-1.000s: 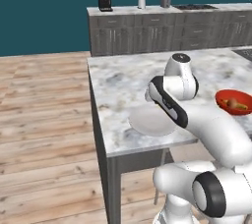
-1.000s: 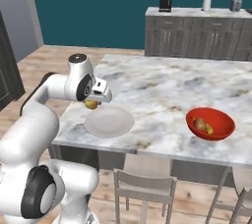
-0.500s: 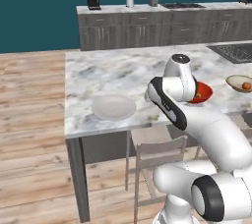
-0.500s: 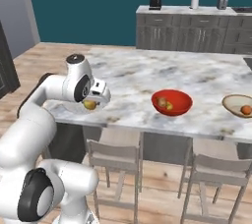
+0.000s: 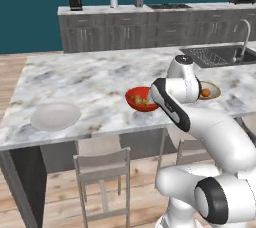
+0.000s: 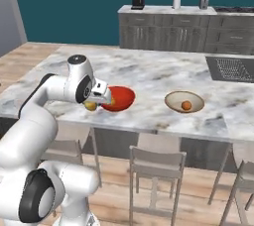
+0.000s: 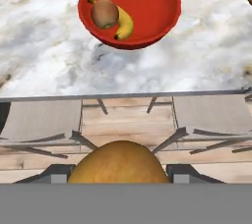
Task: Take the fruits from the plate on the dining counter and place two fruits in each bowl.
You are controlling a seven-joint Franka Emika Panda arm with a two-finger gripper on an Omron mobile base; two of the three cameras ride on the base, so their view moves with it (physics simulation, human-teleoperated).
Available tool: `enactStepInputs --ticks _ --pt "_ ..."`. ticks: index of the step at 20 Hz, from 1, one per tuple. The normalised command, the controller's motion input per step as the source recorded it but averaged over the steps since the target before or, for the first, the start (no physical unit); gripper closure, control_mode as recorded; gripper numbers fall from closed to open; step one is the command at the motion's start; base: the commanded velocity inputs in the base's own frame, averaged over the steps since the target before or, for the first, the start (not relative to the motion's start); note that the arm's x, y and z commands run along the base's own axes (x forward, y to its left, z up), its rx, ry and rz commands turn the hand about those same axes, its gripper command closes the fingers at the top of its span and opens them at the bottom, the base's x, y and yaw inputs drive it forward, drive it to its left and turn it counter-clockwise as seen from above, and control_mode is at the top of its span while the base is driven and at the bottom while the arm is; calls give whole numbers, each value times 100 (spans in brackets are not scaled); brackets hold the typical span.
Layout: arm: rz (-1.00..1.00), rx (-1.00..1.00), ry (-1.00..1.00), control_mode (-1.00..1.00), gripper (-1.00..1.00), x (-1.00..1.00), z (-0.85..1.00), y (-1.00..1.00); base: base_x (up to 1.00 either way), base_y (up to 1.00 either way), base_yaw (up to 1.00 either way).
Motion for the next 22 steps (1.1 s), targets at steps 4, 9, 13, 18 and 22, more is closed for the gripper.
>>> enactStepInputs --ticks 4,9,13,18,22 --pt "0 0 0 100 100 0 0 0 11 -100 0" --pt "0 0 0 100 100 0 0 0 21 -100 0" --pt "0 0 0 100 100 0 0 0 36 -100 0" --pt "0 0 0 100 100 0 0 0 52 -58 -13" --pt "0 0 0 100 100 0 0 0 33 11 -3"
